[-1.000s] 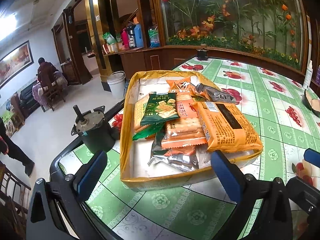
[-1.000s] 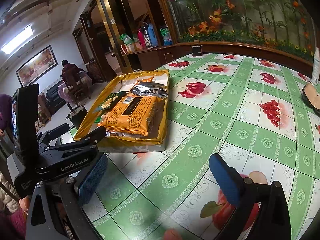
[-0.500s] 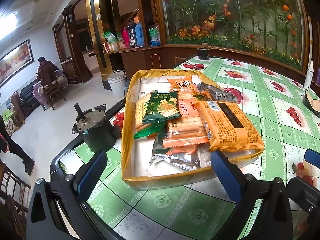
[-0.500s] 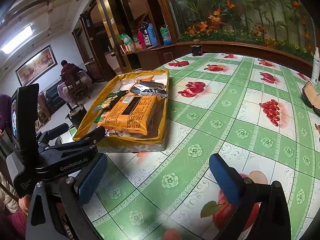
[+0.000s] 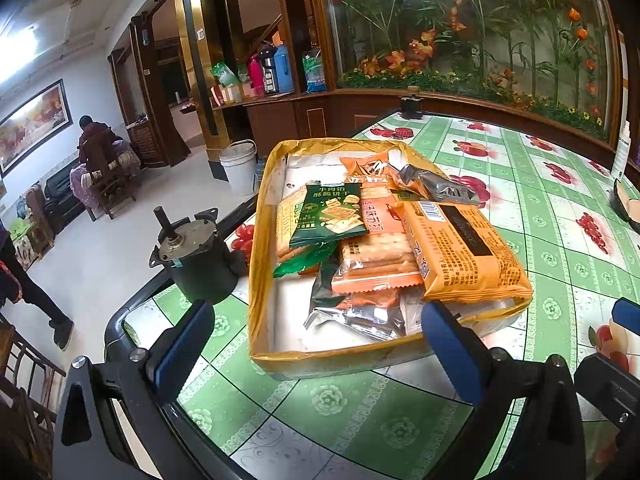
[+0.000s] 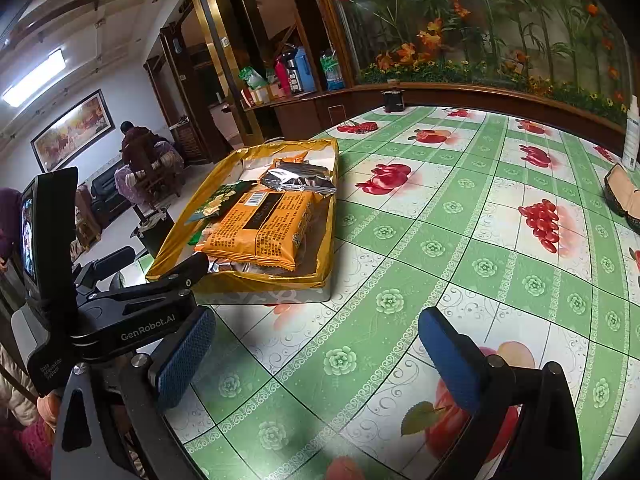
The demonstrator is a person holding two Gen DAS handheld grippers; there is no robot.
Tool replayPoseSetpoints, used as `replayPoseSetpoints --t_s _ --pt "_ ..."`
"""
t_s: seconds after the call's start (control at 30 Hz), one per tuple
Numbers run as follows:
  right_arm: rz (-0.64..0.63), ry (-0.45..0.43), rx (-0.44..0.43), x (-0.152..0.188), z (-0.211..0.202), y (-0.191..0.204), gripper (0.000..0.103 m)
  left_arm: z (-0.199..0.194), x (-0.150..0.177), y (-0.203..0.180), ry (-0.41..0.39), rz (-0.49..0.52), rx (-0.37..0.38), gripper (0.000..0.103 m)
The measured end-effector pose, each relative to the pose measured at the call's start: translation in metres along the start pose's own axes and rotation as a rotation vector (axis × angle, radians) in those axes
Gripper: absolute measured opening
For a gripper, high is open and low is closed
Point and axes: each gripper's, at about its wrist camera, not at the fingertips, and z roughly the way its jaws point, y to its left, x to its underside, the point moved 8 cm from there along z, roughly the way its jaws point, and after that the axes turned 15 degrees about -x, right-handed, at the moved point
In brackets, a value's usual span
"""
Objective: Organize snacks
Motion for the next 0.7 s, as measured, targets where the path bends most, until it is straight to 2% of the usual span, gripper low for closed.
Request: replayPoseSetpoints --t_s 0.7 --pt "0.005 0.006 -0.003 0.0024 0.0012 -0.0013 0.103 -0.0009 0.0017 0.0063 0.013 -0.01 -0.014 0.103"
